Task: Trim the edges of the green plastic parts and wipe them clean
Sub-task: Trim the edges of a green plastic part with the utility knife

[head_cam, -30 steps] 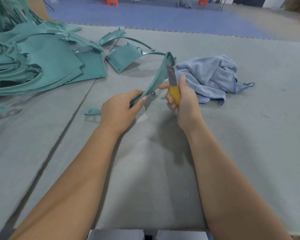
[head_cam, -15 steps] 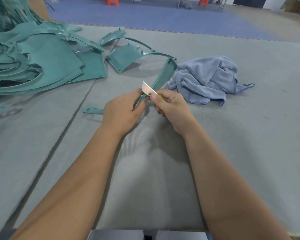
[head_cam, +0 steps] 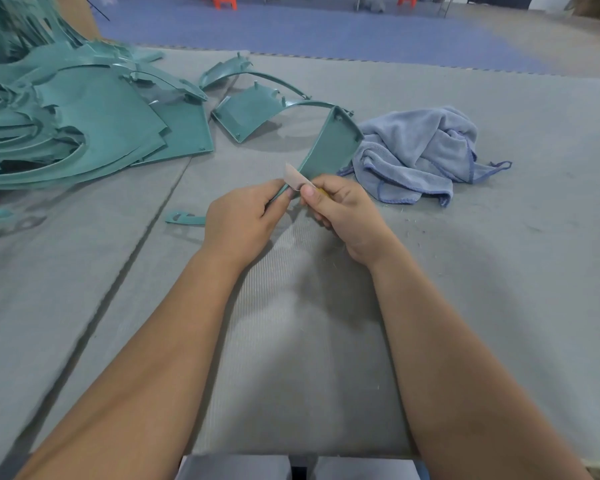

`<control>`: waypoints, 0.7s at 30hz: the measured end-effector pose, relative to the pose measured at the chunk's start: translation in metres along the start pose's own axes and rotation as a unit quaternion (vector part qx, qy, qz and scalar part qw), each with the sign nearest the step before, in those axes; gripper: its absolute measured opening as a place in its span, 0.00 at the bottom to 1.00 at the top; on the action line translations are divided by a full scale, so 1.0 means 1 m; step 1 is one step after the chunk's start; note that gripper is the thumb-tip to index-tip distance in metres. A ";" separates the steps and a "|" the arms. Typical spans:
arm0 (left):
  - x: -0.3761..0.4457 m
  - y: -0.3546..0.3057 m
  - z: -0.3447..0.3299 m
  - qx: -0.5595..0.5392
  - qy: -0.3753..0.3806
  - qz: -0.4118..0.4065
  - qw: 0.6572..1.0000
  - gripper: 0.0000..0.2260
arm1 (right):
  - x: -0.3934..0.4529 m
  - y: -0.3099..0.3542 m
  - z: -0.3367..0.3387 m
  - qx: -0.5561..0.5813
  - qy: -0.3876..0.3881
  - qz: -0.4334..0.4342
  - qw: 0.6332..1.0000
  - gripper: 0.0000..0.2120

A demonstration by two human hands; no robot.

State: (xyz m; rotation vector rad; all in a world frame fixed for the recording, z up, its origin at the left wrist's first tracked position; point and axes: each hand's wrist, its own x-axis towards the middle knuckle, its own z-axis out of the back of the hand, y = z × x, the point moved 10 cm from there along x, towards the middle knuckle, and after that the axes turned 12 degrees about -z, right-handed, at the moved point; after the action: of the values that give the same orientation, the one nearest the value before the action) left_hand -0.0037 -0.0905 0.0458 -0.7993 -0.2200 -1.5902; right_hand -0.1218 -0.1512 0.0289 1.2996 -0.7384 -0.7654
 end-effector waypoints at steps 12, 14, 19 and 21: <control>0.000 0.001 -0.002 -0.008 0.006 0.002 1.000 0.16 | -0.001 0.000 -0.001 0.004 0.014 -0.001 1.000 0.12; -0.001 0.001 -0.002 -0.008 0.007 0.003 1.000 0.16 | -0.001 0.000 0.000 -0.003 0.009 0.000 1.000 0.12; -0.001 -0.001 -0.001 -0.009 0.006 -0.006 1.000 0.18 | 0.000 -0.004 0.015 0.064 -0.037 -0.007 0.997 0.12; -0.001 -0.001 -0.002 -0.008 0.005 -0.007 1.000 0.17 | 0.000 -0.002 0.011 0.046 -0.022 0.000 0.999 0.12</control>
State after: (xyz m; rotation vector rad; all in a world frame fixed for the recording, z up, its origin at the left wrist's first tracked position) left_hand -0.0050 -0.0906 0.0443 -0.8025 -0.2066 -1.6107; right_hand -0.1309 -0.1577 0.0279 1.3689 -0.8169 -0.7687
